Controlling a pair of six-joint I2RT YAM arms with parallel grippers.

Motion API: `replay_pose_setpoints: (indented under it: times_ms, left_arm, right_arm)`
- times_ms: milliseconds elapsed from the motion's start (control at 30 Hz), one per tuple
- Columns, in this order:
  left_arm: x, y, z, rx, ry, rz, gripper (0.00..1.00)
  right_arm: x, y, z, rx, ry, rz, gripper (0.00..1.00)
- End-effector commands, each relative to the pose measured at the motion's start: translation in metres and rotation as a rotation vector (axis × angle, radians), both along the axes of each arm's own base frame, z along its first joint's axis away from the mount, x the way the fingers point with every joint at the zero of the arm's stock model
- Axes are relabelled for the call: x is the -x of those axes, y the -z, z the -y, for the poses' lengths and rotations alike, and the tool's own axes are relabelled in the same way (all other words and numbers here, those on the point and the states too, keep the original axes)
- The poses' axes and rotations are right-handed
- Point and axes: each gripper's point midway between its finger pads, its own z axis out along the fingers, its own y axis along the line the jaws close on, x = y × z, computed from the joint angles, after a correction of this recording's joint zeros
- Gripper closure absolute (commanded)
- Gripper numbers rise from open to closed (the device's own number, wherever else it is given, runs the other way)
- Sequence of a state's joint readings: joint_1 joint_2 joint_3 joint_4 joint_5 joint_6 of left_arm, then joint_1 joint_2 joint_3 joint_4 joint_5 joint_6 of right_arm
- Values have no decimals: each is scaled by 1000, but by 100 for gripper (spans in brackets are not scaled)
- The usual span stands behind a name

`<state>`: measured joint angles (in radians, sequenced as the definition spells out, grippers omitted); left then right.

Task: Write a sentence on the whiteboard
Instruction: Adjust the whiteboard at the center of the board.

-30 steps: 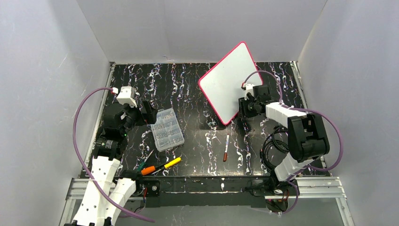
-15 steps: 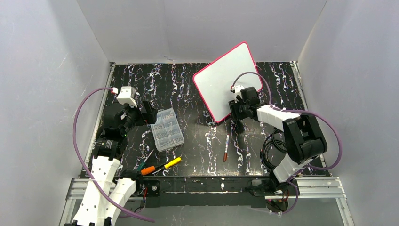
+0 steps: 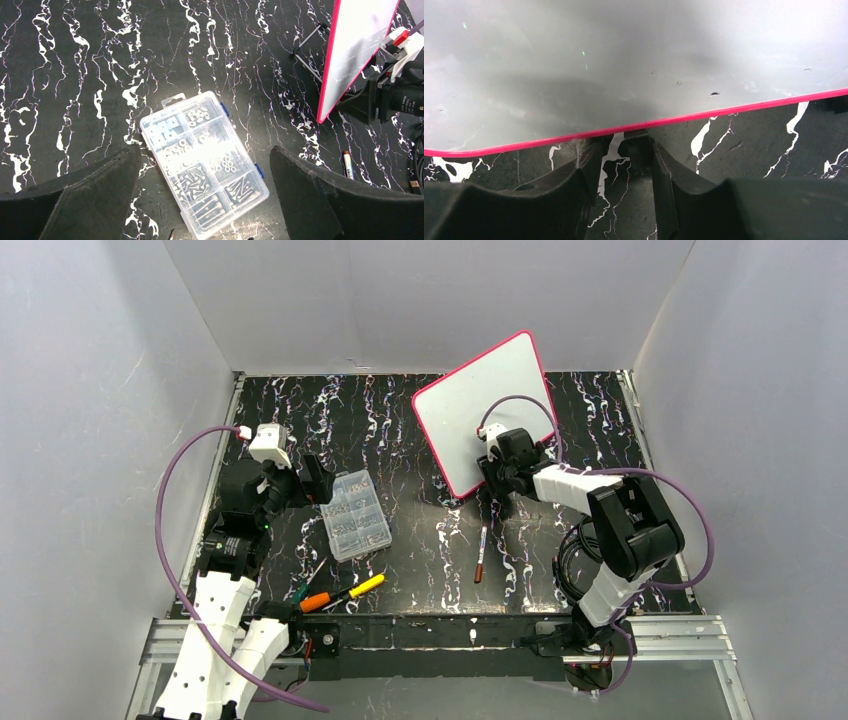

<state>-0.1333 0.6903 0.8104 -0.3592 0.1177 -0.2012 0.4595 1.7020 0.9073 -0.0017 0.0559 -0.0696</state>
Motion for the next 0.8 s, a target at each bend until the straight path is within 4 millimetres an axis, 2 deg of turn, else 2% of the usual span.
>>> replay_pose_setpoints:
  times_ms: [0,233,467,600,767]
  left_arm:
    - [2,-2,2,-7,15,4,1]
    - [1,-1,1,-8,13,0,1]
    - [2,-3,1,-7,13,5,1]
    - [2,-4,2,-6,15,10,1]
    - [3,-4,2,-5,18,11,1]
  right_arm:
    - [-21,-26,-23,-31,-47,118,54]
    - [-11,-22,-32,-17,-72,114,71]
    - [15,-15,-53,-38,-116,97,85]
    - [34,-10,-64,-30,-135,88,99]
    - [60,-9,-73,-39,-163,98,99]
